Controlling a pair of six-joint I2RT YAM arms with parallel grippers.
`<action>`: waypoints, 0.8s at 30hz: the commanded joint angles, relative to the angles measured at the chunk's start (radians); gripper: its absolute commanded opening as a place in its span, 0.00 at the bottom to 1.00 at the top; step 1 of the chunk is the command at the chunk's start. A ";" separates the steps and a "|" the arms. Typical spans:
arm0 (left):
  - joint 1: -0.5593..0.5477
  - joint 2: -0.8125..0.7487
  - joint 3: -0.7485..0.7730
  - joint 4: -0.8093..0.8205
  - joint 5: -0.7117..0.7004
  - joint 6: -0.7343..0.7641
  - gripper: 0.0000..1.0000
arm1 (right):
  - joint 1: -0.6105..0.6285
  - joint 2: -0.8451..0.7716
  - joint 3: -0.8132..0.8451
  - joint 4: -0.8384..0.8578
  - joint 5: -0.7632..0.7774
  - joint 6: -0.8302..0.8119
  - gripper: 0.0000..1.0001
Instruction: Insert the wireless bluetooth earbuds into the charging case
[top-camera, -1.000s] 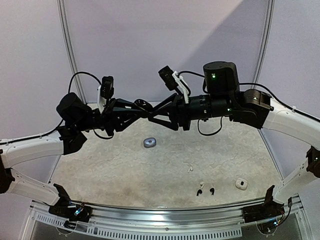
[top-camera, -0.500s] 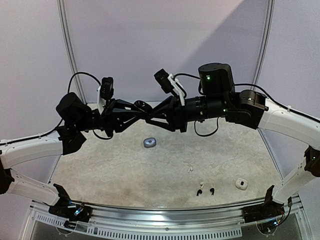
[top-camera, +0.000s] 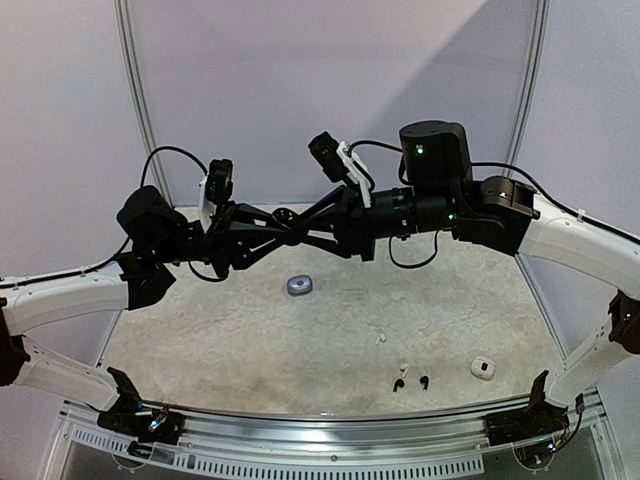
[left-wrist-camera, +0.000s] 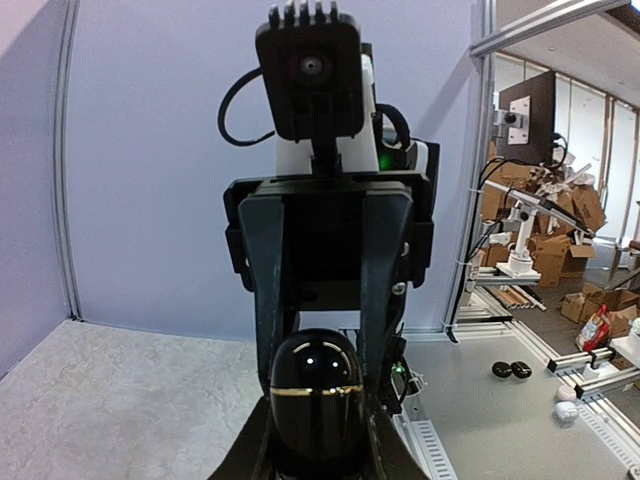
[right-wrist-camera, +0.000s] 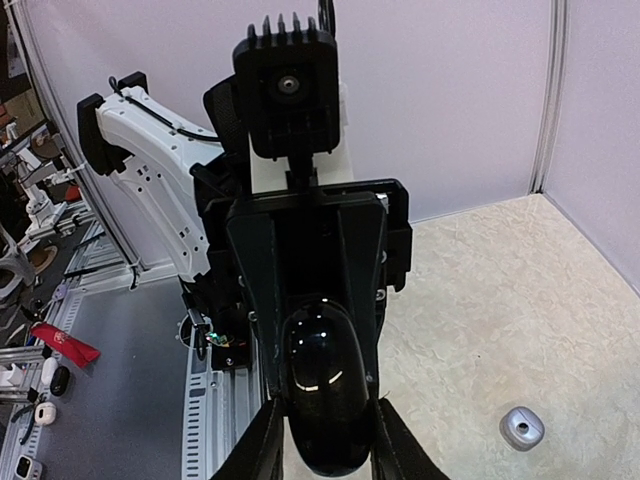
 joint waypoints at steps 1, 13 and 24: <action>-0.014 0.016 0.024 -0.009 0.014 0.011 0.00 | 0.002 0.022 0.025 -0.032 -0.029 0.000 0.26; -0.014 0.021 0.028 -0.023 0.001 0.026 0.00 | 0.003 0.026 0.033 -0.057 -0.040 0.002 0.00; 0.006 -0.050 -0.004 -0.324 -0.062 0.308 0.81 | 0.002 -0.005 0.097 -0.249 0.093 -0.046 0.00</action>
